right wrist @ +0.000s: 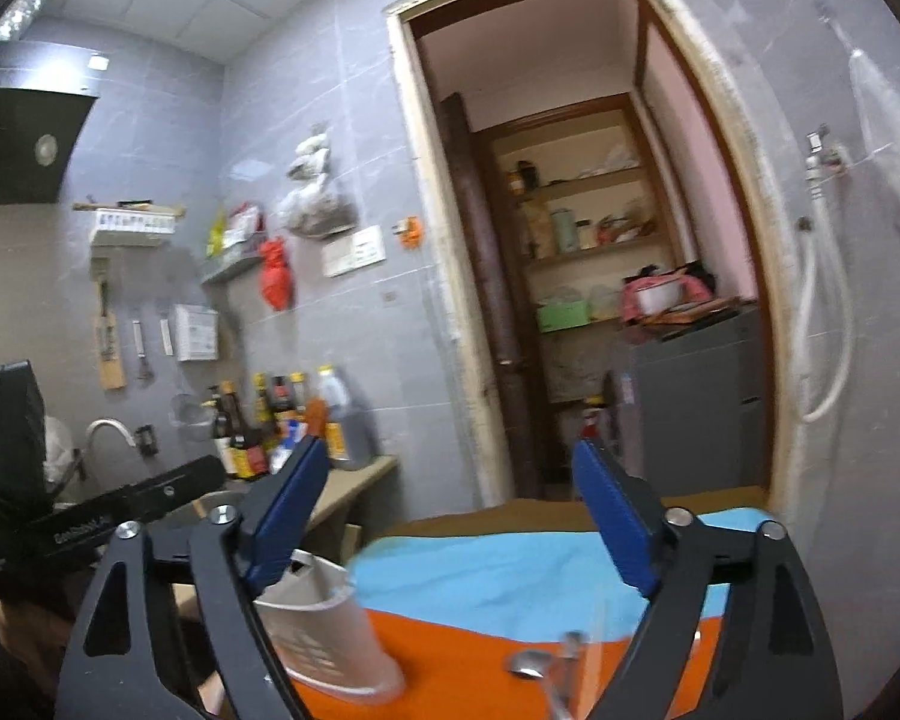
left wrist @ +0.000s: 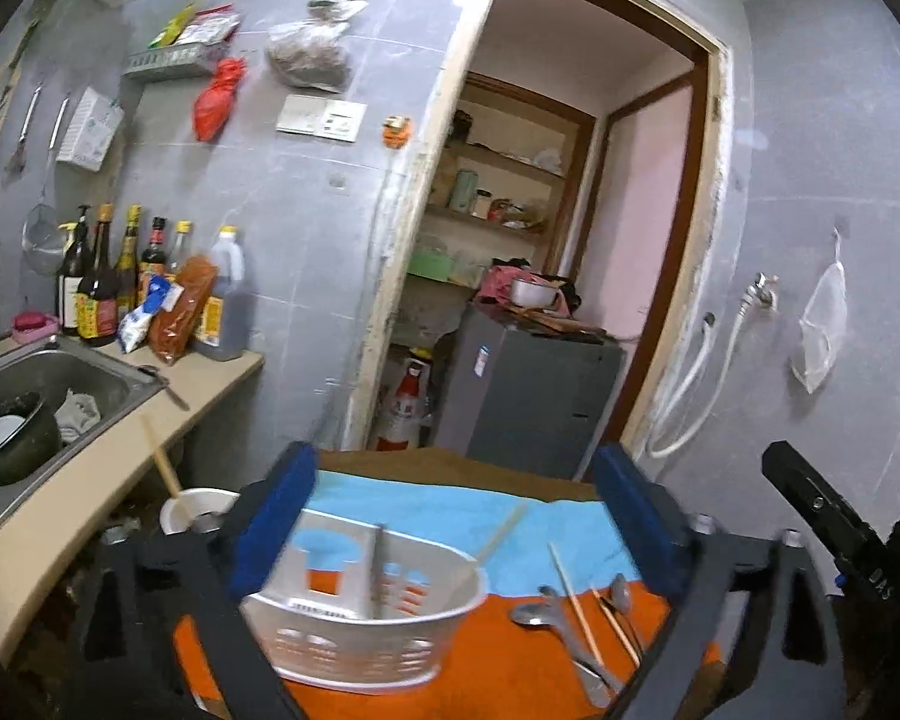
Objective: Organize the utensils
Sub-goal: 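Open both tools to drop the fork and spoon into the holder, then move both tools back toward the remaining spoons and knife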
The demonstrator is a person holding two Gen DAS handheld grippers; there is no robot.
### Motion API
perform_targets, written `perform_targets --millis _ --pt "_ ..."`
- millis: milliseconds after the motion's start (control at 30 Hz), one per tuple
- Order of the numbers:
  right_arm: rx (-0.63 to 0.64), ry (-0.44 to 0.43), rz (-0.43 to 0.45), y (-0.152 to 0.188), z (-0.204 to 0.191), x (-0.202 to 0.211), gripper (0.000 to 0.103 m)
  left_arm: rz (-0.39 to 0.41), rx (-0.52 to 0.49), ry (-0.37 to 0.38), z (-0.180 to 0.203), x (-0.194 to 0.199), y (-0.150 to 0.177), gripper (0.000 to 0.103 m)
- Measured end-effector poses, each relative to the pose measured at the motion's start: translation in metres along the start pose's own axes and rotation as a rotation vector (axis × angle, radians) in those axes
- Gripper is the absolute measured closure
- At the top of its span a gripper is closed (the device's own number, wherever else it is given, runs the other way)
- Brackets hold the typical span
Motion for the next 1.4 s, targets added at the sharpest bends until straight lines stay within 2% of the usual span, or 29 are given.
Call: perform_targets --millis 100,367,567,733,900,1067,1133,1200,1333,1400 --pt "0.004 0.067 0.007 -0.002 0.018 0.014 0.000 0.004 -0.024 0.017 0.023 -0.004 0.004 0.004" --pt "0.027 0.164 -0.042 0.008 0.069 0.038 0.000 -0.061 -0.094 0.050 0.074 -0.027 0.034 0.004" --pt "0.005 0.230 -0.143 0.035 0.114 0.037 0.000 -0.164 -0.093 0.035 0.093 -0.049 0.073 0.004" --pt "-0.022 0.243 -0.253 0.067 0.143 0.021 0.002 -0.254 -0.089 -0.007 0.102 -0.071 0.113 0.004" --pt "-0.060 0.207 -0.358 0.097 0.159 0.001 0.015 -0.368 -0.033 -0.061 0.094 -0.101 0.141 0.004" --pt "-0.081 0.137 -0.456 0.111 0.163 -0.017 0.040 -0.454 0.012 -0.060 0.087 -0.123 0.157 0.004" --pt "-0.089 0.115 -0.498 0.114 0.164 -0.024 0.047 -0.494 0.011 -0.089 0.085 -0.134 0.162 0.005" --pt "-0.101 0.078 -0.553 0.119 0.165 -0.033 0.060 -0.537 0.014 -0.097 0.083 -0.141 0.164 0.005" --pt "-0.111 0.032 -0.625 0.127 0.166 -0.044 0.067 -0.572 0.009 -0.113 0.081 -0.151 0.168 0.006" --pt "-0.112 0.022 -0.652 0.130 0.165 -0.049 0.070 -0.580 0.010 -0.111 0.081 -0.156 0.169 0.011"
Point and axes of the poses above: each gripper's, at about its wrist camera, not at the fingertips, and x roughly against the way its jaws point, z to its right, y to its underside, the point moved 1 cm from there along -x, roughly the way its jaws point, and after that the axes turned 2 degrees about y, right-handed, at the moved point
